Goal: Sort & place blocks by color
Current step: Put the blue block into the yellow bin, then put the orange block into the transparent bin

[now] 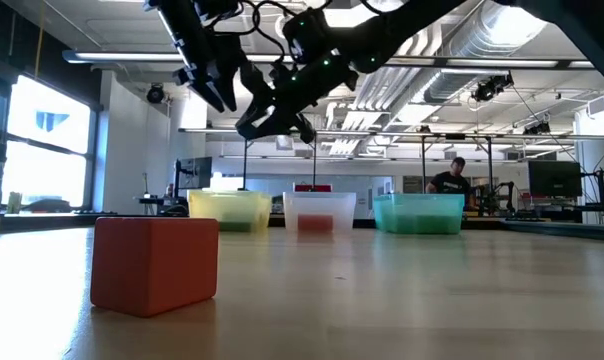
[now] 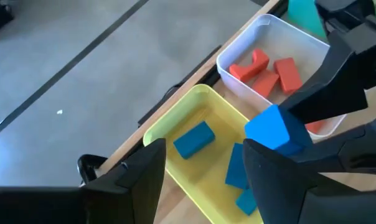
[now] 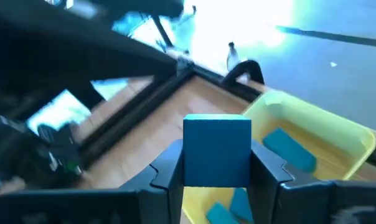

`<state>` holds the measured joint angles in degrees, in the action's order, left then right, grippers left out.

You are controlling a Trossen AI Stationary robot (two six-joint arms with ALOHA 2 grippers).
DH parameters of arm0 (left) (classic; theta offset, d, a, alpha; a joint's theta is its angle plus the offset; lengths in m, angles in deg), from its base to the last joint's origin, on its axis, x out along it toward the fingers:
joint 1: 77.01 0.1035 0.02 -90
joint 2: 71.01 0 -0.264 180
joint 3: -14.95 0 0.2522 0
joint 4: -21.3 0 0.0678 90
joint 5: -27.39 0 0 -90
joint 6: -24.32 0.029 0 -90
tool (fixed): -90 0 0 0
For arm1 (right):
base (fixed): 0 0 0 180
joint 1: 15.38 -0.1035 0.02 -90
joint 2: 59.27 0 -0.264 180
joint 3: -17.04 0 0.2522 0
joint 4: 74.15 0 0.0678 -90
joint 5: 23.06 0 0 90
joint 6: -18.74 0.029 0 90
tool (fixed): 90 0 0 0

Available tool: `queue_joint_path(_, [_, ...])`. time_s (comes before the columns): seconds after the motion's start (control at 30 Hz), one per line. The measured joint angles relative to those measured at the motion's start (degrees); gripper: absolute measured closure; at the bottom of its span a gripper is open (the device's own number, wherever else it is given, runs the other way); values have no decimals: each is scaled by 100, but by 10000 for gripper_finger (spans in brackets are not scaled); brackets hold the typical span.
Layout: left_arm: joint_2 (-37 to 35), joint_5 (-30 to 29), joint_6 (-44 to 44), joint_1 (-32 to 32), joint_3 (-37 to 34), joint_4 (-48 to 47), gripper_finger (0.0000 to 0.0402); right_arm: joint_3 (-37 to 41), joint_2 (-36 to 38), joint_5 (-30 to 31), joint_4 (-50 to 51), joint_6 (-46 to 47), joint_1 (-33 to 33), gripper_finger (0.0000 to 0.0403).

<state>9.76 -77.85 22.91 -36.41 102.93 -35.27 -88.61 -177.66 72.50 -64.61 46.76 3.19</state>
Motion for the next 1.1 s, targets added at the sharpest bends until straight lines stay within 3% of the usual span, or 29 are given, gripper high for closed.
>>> queue_joint_path(0.2, [0,23,-280,-22,0,3,202,-2,-227,-308,-52,-860,56,300])
queue_joint_path(0.6, [0,779,-692,-51,-2,-96,202,4,-691,-991,303,-1053,102,299])
queue_joint_path(0.83, [0,1498,-765,-202,-2,-279,202,4,-691,-996,374,-1000,269,238])
queue_joint_path(1.0, [0,1526,-759,-433,-2,-625,202,4,-693,-1037,369,-668,331,204])
queue_joint_path(1.1, [-7,1523,-750,-591,-2,-892,202,4,-627,-1368,564,-539,385,200])
